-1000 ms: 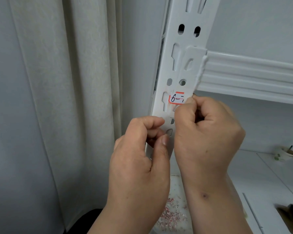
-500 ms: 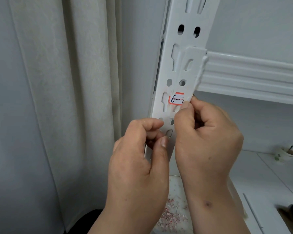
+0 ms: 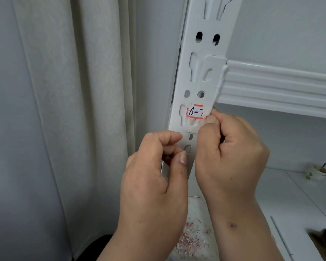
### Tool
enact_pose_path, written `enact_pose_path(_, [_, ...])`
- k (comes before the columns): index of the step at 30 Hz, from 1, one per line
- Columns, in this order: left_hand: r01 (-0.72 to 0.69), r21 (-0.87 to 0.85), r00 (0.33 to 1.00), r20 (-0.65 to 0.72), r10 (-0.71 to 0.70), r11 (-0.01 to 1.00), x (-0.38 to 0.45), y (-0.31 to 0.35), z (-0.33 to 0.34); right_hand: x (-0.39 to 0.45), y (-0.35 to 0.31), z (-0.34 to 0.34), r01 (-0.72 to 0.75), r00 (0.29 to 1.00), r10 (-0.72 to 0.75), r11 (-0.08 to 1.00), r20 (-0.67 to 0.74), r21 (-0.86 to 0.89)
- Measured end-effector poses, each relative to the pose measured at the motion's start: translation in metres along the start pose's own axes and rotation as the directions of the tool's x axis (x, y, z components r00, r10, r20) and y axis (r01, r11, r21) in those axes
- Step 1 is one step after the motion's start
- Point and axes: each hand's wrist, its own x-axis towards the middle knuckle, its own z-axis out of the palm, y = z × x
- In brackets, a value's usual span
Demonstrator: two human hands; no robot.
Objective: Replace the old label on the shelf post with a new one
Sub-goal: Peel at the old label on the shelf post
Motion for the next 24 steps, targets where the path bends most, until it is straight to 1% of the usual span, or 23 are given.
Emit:
enact_pose_path(2, [-0.007,0.007,1.0,-0.001,0.007,1.0,0.001,0.0003,-0.0005,-0.0001,-0.0034,-0.0005,-0.04,0.999,0.04,0.999,0.007,0.024])
enact_pose_path(5, [-0.012,0.008,1.0,0.001,0.012,1.0,0.0013,-0.0012,0.0,0.0003,-0.0059,0.0003,-0.053,0.999,0.053,0.999,-0.003,-0.008])
enact_pose_path(11, [0.028,-0.005,1.0,0.003,-0.028,1.0,-0.0008,-0.0042,0.0024,0.0036,-0.0024,-0.0003,0.055,0.998,-0.056,0.992,-0.007,-0.111])
enact_pose_path(15, [0.0,0.004,1.0,0.003,0.0,1.0,-0.0014,-0.002,0.0009,0.0046,-0.0016,-0.0001,0.08,0.997,-0.081,0.989,-0.007,-0.128])
enact_pose_path(17, [-0.011,0.006,1.0,-0.002,0.011,1.0,-0.0024,-0.0012,-0.0003,0.0048,-0.0007,-0.0015,0.051,0.999,-0.05,0.993,0.011,-0.102])
enact_pose_path(20, [-0.011,0.008,1.0,-0.003,0.011,1.0,-0.0032,-0.0015,-0.0021,0.0037,-0.0036,-0.0048,-0.031,0.998,0.031,0.999,0.048,-0.009])
enact_pose_path(24, [-0.003,0.001,1.0,-0.006,0.003,1.0,-0.0028,-0.0039,-0.0015,0.0034,-0.0084,-0.0023,-0.148,0.988,0.146,0.988,0.042,0.048])
